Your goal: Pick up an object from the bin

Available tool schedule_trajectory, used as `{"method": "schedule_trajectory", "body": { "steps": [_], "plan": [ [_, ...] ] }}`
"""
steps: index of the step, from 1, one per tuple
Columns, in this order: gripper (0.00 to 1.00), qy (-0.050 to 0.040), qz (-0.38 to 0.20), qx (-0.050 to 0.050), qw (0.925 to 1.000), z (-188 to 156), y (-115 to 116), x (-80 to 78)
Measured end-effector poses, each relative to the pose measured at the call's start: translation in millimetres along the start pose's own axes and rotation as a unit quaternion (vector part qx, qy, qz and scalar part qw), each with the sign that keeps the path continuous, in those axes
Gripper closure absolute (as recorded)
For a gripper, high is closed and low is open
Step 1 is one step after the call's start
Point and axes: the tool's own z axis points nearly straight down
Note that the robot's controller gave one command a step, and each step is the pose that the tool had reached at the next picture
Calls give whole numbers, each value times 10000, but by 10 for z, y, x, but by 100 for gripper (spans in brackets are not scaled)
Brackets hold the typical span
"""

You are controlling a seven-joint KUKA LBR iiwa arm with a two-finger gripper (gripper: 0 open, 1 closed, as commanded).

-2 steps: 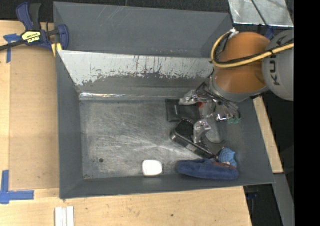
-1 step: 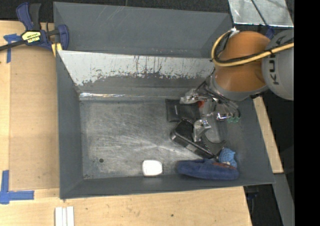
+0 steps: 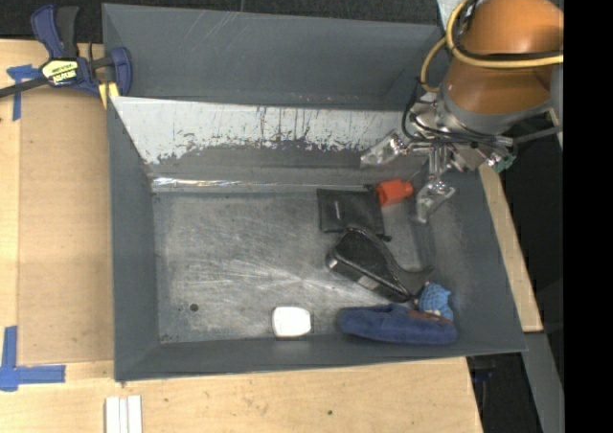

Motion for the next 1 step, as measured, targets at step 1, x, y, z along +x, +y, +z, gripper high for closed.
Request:
{"method": "schedule_trajectory", "body": {
  "steps": [1],
  "plan": [
    [0,-9,-868,-8,9962,1096,17,149]
  ]
}}
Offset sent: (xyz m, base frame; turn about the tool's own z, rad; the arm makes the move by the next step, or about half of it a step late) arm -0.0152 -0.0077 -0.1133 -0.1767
